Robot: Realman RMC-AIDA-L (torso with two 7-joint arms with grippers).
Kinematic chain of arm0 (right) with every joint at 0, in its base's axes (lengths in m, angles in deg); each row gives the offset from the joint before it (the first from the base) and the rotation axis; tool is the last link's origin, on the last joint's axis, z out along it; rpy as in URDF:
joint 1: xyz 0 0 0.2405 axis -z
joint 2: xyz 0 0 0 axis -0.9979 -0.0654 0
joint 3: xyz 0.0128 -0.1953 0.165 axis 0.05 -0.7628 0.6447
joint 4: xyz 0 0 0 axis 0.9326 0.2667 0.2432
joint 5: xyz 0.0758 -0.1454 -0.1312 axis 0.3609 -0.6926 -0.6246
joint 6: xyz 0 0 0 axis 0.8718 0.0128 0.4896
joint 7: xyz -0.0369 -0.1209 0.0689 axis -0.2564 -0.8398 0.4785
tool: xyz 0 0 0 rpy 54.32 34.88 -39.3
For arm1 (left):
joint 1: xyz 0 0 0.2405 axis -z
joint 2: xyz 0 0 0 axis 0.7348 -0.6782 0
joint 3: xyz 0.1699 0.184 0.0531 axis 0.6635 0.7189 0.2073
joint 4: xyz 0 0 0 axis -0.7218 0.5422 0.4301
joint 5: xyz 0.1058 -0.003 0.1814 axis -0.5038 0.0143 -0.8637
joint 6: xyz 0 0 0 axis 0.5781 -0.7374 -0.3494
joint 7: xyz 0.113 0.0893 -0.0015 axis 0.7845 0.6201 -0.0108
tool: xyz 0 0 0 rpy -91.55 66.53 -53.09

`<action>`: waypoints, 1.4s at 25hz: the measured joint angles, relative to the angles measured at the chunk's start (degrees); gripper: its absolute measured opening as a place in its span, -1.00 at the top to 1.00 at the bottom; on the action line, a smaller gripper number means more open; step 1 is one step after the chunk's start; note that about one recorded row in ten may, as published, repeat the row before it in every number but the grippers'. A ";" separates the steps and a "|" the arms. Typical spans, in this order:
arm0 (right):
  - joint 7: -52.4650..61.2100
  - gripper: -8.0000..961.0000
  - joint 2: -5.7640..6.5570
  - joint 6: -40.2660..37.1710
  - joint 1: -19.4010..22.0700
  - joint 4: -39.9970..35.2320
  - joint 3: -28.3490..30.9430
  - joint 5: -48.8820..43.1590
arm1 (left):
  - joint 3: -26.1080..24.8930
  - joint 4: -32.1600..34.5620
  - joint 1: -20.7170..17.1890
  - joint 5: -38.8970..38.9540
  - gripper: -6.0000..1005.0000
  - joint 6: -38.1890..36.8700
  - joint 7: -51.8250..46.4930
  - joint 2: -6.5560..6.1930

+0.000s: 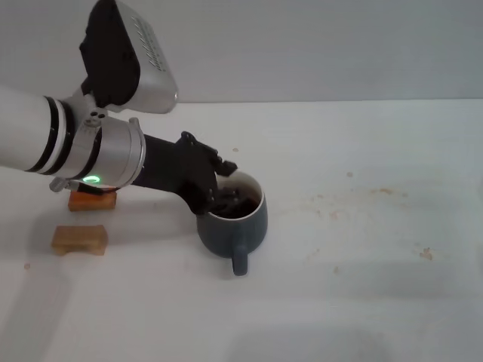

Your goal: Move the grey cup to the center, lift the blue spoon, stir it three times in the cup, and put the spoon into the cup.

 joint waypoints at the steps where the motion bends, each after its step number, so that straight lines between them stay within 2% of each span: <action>1: 0.00 0.75 0.00 -0.09 0.04 -0.12 0.07 0.00 | -0.01 -0.23 -0.40 0.33 0.46 -0.99 -0.03 -0.02; 4: 0.00 0.75 -0.01 -0.27 0.09 -0.36 0.17 0.00 | -0.03 -0.58 -1.17 0.57 0.36 -3.37 0.00 -0.03; 8: 0.00 0.75 -0.14 -1.43 0.24 -1.50 0.88 0.15 | -0.07 -2.67 -5.07 2.09 0.22 -14.66 0.55 -0.09; 11: 0.36 0.75 -0.33 -3.62 0.25 -3.71 2.59 1.73 | -1.28 -3.39 -9.17 6.40 -0.26 -27.07 2.11 -0.18; 12: 0.36 0.75 -0.33 -3.62 0.25 -3.71 2.59 1.73 | -2.65 -3.12 -10.93 9.89 -0.33 -32.58 3.52 -0.15; 13: 0.42 0.75 -0.33 -4.36 0.28 -4.46 2.91 2.88 | -3.35 -2.82 -11.69 11.77 -0.40 -34.95 4.31 -0.16; 14: 0.39 0.75 -0.29 -6.24 0.27 -6.05 3.04 5.22 | -5.02 -1.05 -13.59 19.38 -0.47 -41.43 8.70 -0.15; 15: 0.39 0.75 -0.29 -6.24 0.27 -6.05 3.04 5.22 | -5.02 -1.05 -13.59 19.38 -0.54 -41.43 8.70 -0.15; 16: 0.28 0.75 -0.26 -8.48 0.19 -8.20 3.26 7.14 | -6.60 1.13 -14.86 26.98 -0.60 -45.64 14.54 -0.16; 17: 0.28 0.75 -0.26 -8.48 0.19 -8.20 3.26 7.14 | -6.60 1.13 -14.86 26.98 -0.62 -45.64 14.54 -0.16; 19: 0.28 0.75 -0.28 -10.85 0.10 -10.87 3.73 9.49 | -11.17 5.50 -15.49 37.29 -0.65 -48.18 23.07 -0.06; 20: 0.28 0.75 -0.28 -10.85 0.10 -10.87 3.73 9.49 | -11.17 5.50 -15.49 37.29 -0.67 -48.18 23.07 -0.06; 21: 0.26 0.75 -0.31 -12.81 -0.29 -13.51 3.83 12.15 | -15.23 9.23 -15.15 42.56 -0.69 -48.46 26.94 -0.03; 22: 0.26 0.75 -0.31 -12.81 -0.29 -13.51 3.83 12.15 | -15.23 9.23 -15.15 42.56 -0.69 -48.46 26.94 -0.03; 25: 0.24 0.75 -0.26 -16.29 -0.97 -17.91 3.91 16.59 | -21.30 15.28 -14.25 50.04 -0.69 -47.62 34.35 -0.05; 26: 0.25 0.75 -0.25 -18.16 -1.46 -20.78 3.96 19.37 | -25.74 19.88 -13.54 54.84 -0.69 -45.97 40.62 -0.03; 27: 0.25 0.75 -0.25 -18.16 -1.46 -20.78 3.96 19.37 | -25.74 19.88 -13.54 54.84 -0.69 -45.97 40.62 -0.03; 29: 0.38 0.75 -0.21 -19.86 -1.91 -23.32 4.00 21.87 | -30.11 23.98 -13.21 58.95 -0.69 -43.06 45.73 0.00; 33: 0.72 0.75 -0.20 -24.61 -2.17 -27.68 4.12 25.49 | -39.77 34.40 -13.12 67.97 -0.69 -30.77 58.17 -0.10; 35: 0.89 0.75 -0.22 -26.32 -1.67 -28.24 4.06 27.02 | -41.62 36.38 -13.17 69.70 -0.69 -27.78 61.11 -0.10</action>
